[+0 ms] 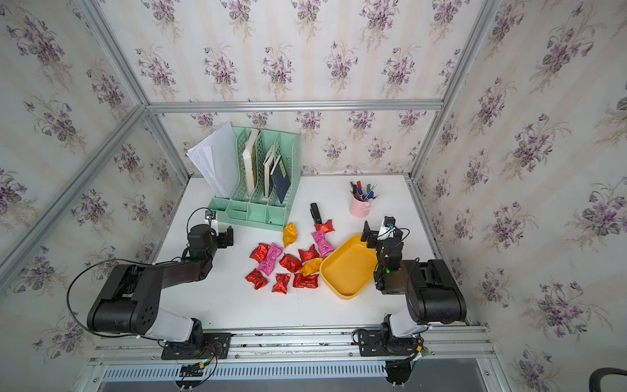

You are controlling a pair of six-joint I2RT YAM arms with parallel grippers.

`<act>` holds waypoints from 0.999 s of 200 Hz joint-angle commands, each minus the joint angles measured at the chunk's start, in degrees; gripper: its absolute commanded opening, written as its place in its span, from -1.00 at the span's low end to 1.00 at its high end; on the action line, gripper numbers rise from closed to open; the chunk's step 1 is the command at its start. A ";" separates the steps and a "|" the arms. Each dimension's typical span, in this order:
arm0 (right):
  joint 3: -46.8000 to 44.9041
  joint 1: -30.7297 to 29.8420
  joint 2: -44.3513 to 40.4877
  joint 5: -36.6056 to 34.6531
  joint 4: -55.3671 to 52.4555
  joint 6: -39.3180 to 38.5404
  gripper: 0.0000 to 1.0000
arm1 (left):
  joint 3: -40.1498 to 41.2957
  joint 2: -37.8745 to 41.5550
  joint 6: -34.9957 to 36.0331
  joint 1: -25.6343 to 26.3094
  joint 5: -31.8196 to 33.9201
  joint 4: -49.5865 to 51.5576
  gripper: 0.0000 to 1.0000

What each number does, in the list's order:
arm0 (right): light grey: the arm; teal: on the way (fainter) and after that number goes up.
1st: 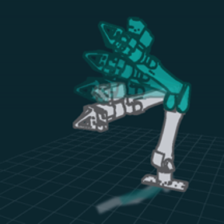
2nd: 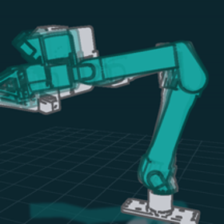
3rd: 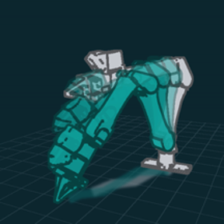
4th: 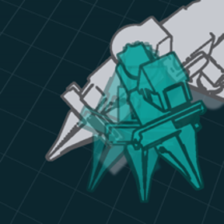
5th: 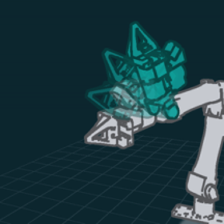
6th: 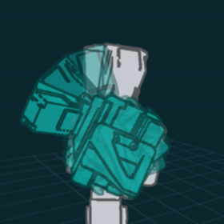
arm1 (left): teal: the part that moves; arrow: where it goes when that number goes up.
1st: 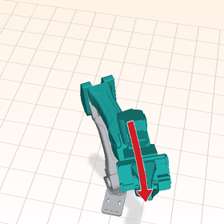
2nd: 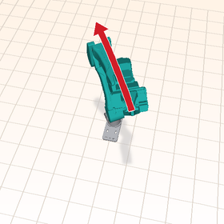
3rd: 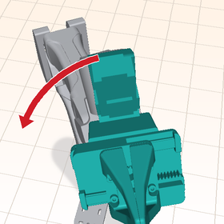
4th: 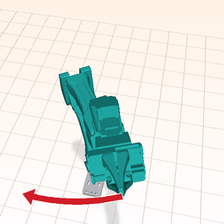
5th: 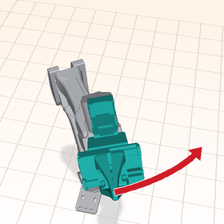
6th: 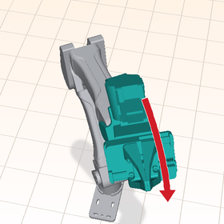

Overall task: Put the tea bags into the storage box
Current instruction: Pick up the tea bag from the center of the board.

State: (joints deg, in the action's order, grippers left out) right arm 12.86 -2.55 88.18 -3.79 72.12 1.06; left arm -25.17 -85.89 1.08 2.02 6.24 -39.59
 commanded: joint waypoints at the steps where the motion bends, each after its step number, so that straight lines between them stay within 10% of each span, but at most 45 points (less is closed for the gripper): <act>1: 0.06 0.00 -0.10 1.11 0.43 -0.80 1.00 | -0.32 0.19 0.41 -0.08 -0.26 -0.63 0.98; 90: 0.39 0.05 -1.07 0.20 0.22 -0.72 1.00 | -0.26 0.27 0.41 -0.09 -0.26 -0.71 0.98; 128: 17.33 -0.09 -14.57 -6.66 -37.26 6.32 1.00 | -14.62 8.56 -0.02 0.13 2.58 27.92 0.97; 164: 40.40 0.56 -10.84 -1.77 -75.57 17.00 0.98 | -28.99 12.85 -8.43 0.18 3.92 58.49 0.98; 200: 41.54 -1.49 -16.87 3.38 -84.38 18.44 0.80 | -24.27 26.32 -17.13 3.77 2.64 66.74 0.98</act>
State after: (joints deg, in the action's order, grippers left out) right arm 54.08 -2.42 75.33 -3.95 3.88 16.08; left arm -51.83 -66.39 -8.08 3.68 9.15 13.26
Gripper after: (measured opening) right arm 0.902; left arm 0.988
